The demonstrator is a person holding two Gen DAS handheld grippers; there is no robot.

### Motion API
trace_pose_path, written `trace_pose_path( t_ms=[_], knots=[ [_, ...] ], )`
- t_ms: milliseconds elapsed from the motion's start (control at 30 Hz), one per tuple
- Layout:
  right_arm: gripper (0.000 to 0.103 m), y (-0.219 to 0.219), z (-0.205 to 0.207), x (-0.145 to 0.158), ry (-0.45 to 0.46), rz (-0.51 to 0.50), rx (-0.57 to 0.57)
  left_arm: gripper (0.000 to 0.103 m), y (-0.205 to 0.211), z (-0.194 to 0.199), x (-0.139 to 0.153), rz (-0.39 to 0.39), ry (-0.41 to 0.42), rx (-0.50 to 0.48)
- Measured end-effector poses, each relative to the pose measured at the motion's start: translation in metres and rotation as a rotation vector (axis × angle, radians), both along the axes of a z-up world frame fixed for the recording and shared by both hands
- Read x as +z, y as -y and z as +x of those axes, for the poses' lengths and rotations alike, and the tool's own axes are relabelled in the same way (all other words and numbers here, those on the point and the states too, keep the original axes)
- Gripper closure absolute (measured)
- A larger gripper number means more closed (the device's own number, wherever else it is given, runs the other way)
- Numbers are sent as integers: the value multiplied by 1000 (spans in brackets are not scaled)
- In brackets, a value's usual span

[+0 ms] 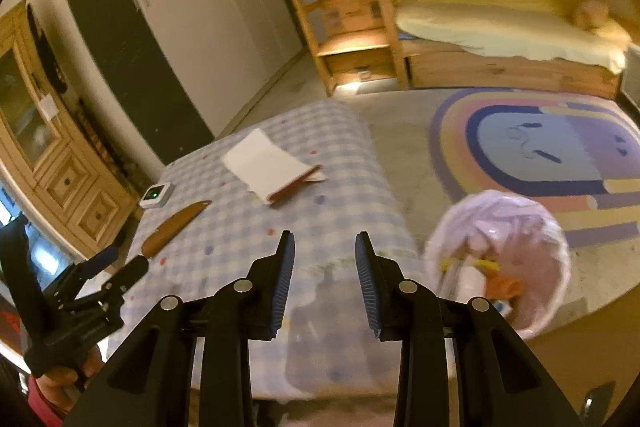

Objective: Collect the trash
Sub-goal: 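Move both tools back over the table toward the brown sheath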

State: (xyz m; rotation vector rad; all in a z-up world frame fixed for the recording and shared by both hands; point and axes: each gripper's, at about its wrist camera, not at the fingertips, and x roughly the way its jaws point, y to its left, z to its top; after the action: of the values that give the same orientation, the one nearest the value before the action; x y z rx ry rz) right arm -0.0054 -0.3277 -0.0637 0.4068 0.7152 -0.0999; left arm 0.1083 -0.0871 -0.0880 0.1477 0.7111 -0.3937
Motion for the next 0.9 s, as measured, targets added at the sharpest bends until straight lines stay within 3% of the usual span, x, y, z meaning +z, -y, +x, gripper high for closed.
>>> trace_pose_path(
  t_ms=[100,333,433,567,733,900],
  knots=[
    [69,-16,28,-10,-23,6,27,22,-18,19,-7,-1,17,90],
    [67,-34,84,-32,-78,-34,39,22,-39,52,-32,24,-23,137],
    [60,-32,103,-40,-95,-45,28,22,-43,64,-32,16,-29,130],
    [53,-29,126,-51,-145,-61,9,22,-38,81,-33,72,-13,102],
    [53,-28,149,-58,-187,-88,-7,22,-38,93,-42,54,-70,87],
    [56,-23,156,-67,-218,-73,-21,22,-43,90,-40,29,-59,89]
  ],
)
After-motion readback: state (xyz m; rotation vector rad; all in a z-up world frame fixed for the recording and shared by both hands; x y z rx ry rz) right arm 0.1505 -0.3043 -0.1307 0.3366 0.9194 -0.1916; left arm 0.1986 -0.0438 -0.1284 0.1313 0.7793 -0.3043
